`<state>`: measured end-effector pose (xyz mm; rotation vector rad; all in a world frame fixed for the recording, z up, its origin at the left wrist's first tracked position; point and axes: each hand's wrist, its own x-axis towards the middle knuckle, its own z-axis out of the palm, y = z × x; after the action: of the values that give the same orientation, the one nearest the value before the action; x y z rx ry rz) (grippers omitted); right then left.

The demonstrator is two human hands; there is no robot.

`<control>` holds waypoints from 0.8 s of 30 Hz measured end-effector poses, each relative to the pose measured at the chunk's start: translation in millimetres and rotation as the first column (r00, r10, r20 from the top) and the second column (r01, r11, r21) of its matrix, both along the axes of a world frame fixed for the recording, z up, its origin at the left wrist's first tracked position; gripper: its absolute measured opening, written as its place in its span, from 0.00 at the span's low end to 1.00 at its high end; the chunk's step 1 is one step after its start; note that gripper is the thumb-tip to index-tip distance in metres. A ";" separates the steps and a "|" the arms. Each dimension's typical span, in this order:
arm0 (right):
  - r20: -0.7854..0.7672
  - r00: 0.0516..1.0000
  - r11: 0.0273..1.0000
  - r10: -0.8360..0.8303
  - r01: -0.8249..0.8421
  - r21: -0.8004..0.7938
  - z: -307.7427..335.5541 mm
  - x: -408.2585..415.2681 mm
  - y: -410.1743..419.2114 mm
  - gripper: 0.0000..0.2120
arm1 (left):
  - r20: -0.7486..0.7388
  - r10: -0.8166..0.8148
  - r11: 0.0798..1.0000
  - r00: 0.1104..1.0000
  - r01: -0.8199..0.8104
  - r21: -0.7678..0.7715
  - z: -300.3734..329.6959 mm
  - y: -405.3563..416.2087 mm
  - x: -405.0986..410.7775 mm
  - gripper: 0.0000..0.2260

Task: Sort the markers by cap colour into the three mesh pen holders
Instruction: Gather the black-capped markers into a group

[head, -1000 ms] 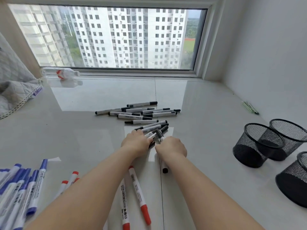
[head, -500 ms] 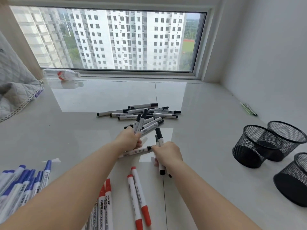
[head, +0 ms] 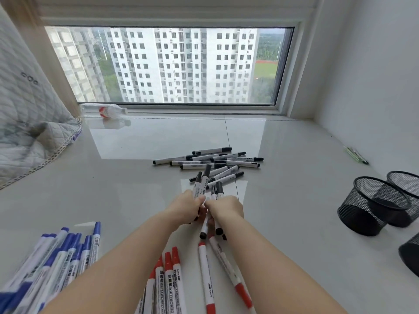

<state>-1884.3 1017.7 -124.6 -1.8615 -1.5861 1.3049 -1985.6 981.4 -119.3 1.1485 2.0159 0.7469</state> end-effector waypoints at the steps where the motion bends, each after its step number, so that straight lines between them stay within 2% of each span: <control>1: -0.019 1.000 1.000 -0.002 0.002 -0.014 1.4 1.7 0.6 0.09 | 0.101 0.018 1.000 0.995 -0.020 0.024 2.0 -2.0 0.7 0.10; 3: -0.086 0.996 0.999 -0.029 0.027 -0.032 5.9 8.7 2.4 0.08 | 0.278 0.034 0.996 0.960 -0.057 0.073 7.7 -4.6 2.7 0.08; 4: -0.118 0.992 0.999 -0.048 0.045 -0.029 10.0 15.5 3.6 0.09 | 0.317 0.036 0.993 0.948 -0.069 0.093 11.0 -5.4 4.3 0.07; 7: -0.155 0.984 0.996 -0.089 0.090 0.003 21.2 49.3 8.8 0.10 | 0.350 0.036 0.990 0.936 -0.082 0.118 20.2 -9.5 17.1 0.08; 11: -0.240 0.962 0.990 -0.128 0.109 -0.091 25.2 111.0 4.5 0.08 | 0.370 0.047 0.997 0.928 -0.066 0.038 18.0 -19.1 57.8 0.06; 15: -0.248 0.960 0.990 -0.132 0.113 -0.089 25.8 160.4 -10.4 0.06 | 0.423 0.035 0.999 0.905 -0.040 0.002 8.2 -20.0 114.5 0.12; 19: -0.223 0.969 0.994 -0.104 0.092 -0.065 19.9 188.8 -24.7 0.04 | 0.240 0.094 0.995 0.966 -0.101 0.019 -3.6 -24.4 152.8 0.11; 21: -0.185 0.980 0.997 -0.073 0.070 -0.024 15.5 196.2 -33.4 0.03 | 0.240 0.129 0.988 0.962 -0.145 0.048 -5.4 -28.4 157.6 0.12; 24: -0.104 0.994 0.999 -0.029 0.034 0.040 8.7 200.8 -49.0 0.03 | 0.132 0.085 0.995 0.988 -0.091 0.039 -4.5 -41.0 157.6 0.12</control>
<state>-1683.5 968.7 -115.9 -1.7577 -1.5136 1.3227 -1828.1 940.4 -123.8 1.0143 1.9593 0.8926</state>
